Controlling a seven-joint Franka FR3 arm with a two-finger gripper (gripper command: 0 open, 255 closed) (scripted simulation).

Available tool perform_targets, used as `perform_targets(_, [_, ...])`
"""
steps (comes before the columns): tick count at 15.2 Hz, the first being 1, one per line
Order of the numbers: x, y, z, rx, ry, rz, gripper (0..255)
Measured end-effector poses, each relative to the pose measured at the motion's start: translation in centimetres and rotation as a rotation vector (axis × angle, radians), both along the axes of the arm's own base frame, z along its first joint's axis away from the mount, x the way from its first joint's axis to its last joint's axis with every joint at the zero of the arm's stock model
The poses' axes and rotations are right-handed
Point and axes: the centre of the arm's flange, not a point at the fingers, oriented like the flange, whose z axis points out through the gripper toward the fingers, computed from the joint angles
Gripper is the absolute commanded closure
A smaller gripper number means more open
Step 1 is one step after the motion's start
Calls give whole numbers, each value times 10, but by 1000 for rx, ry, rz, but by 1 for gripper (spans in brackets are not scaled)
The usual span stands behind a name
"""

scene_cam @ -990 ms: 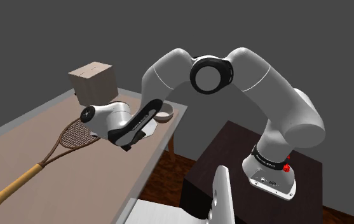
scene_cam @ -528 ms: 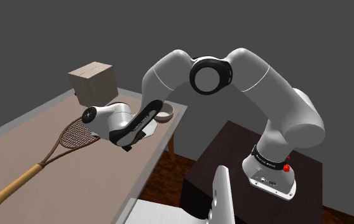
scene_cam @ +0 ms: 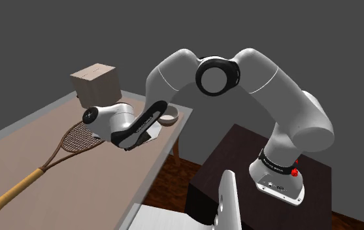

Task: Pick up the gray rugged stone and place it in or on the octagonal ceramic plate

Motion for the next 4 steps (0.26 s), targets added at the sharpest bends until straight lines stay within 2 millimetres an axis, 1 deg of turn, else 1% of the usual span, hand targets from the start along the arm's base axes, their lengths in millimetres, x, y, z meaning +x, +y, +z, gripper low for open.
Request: perform_targets(4, [-2,3,0,0,6,1,255])
